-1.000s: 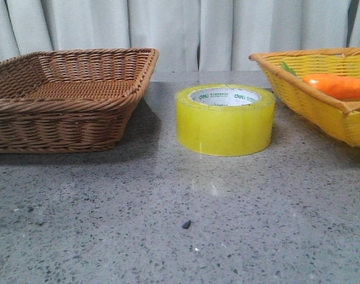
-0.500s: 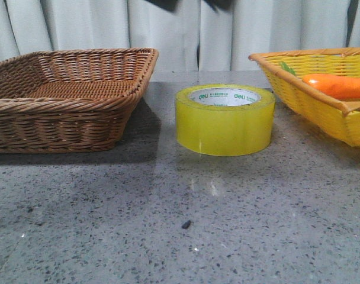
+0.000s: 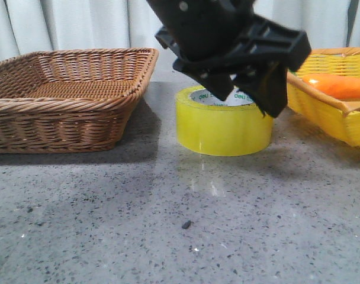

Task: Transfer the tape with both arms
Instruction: 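Lower the left gripper onto the tape roll and grasp its rim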

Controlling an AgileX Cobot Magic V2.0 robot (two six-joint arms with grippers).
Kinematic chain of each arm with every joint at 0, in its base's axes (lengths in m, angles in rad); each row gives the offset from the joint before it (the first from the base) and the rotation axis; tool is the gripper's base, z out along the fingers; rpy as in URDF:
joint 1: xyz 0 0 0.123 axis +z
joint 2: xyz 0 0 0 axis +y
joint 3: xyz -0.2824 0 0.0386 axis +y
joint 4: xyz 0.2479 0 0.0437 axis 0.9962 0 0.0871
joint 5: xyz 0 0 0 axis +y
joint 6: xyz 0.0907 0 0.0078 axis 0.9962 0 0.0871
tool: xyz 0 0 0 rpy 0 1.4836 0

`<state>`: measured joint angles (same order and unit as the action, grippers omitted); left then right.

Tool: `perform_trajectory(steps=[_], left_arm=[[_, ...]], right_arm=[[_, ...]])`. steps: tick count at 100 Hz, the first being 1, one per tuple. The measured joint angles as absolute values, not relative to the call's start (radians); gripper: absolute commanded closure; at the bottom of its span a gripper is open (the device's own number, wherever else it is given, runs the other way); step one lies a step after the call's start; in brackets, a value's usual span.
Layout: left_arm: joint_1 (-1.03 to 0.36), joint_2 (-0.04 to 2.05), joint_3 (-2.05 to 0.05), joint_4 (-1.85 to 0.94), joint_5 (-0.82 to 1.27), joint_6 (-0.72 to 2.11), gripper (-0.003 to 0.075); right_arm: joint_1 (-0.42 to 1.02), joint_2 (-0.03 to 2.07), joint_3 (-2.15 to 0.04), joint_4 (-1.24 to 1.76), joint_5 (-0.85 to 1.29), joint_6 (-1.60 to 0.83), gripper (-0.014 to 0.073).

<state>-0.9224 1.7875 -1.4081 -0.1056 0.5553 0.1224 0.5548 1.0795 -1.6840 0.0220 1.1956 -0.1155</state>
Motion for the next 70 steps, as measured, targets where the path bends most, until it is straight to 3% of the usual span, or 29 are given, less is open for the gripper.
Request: perform_trajectory(steps=[17,70], left_arm=[[-0.922,1.841,-1.447,-0.106,0.569,0.129,0.0265],[-0.926,1.864,-1.461,-0.112,0.590,0.131,0.0647]], right_arm=[[0.555,1.079,-1.684,0.022,1.199,-0.116,0.0668],[0.555,1.079,-1.684,0.021,1.202,-0.116,0.0668]])
